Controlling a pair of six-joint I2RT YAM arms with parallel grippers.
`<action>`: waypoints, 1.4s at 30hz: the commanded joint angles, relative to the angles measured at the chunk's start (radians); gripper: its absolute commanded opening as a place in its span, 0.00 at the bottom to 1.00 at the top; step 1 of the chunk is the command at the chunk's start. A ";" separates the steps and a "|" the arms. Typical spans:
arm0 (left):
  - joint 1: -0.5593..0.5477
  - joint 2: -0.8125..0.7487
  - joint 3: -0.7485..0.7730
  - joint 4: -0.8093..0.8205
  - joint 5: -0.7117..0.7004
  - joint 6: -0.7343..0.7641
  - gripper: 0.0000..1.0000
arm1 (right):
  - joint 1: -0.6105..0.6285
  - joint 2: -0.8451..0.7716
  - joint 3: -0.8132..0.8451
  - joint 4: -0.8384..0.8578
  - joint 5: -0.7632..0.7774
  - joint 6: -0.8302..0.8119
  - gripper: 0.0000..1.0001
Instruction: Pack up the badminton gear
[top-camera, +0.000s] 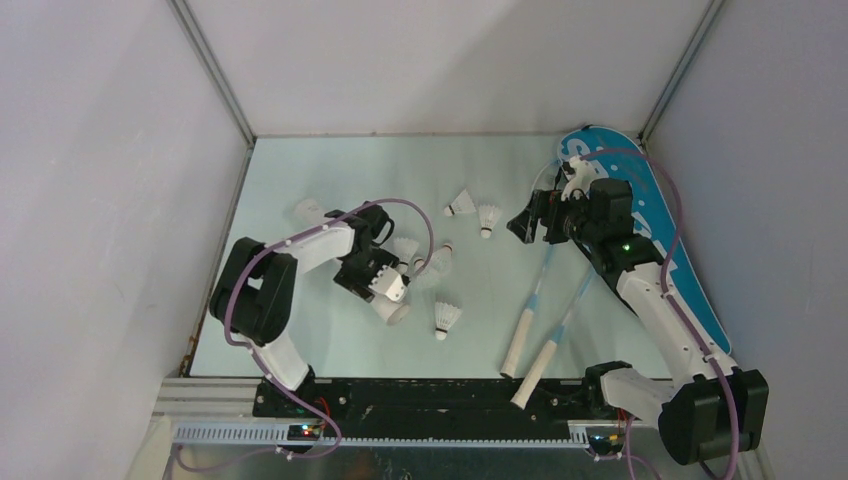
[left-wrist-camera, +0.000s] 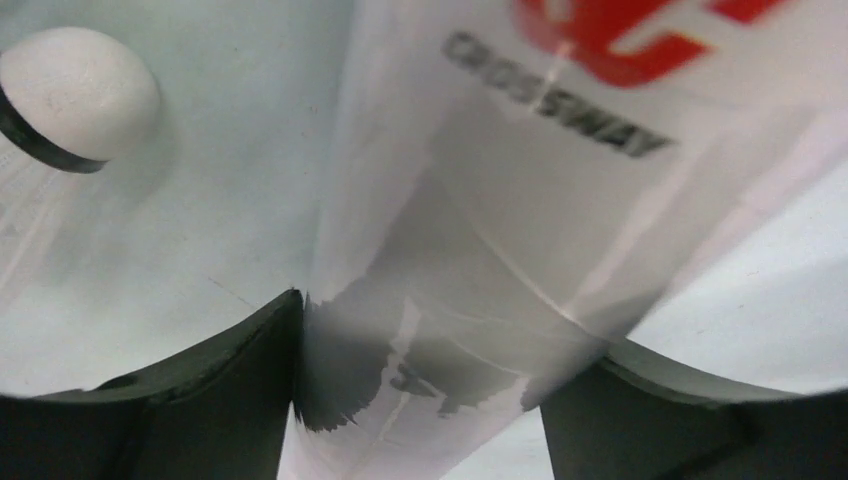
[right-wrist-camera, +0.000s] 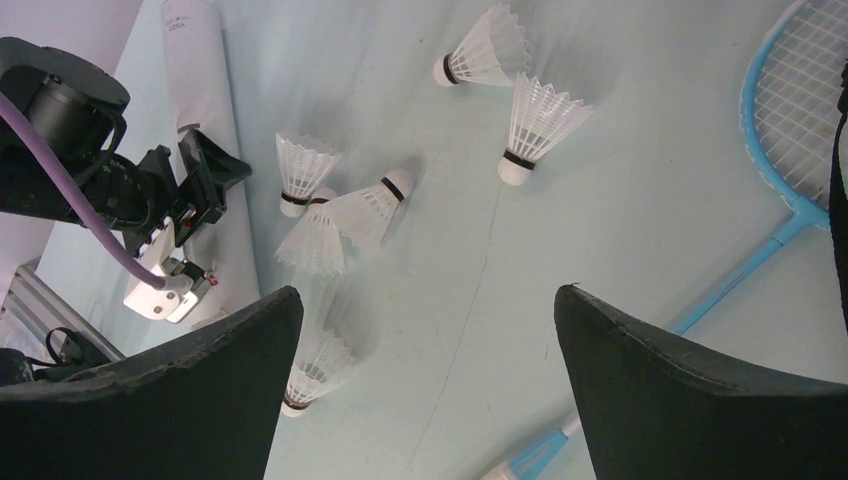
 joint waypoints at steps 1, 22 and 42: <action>0.002 0.000 -0.006 -0.048 0.001 0.006 0.67 | 0.009 -0.018 0.041 0.020 0.000 -0.015 1.00; 0.046 -0.325 0.225 0.094 0.161 -0.503 0.26 | 0.067 -0.167 0.040 -0.007 0.055 -0.054 1.00; 0.035 -0.921 -0.332 1.288 0.194 -1.652 0.42 | 0.071 -0.306 -0.059 0.229 -0.159 -0.032 1.00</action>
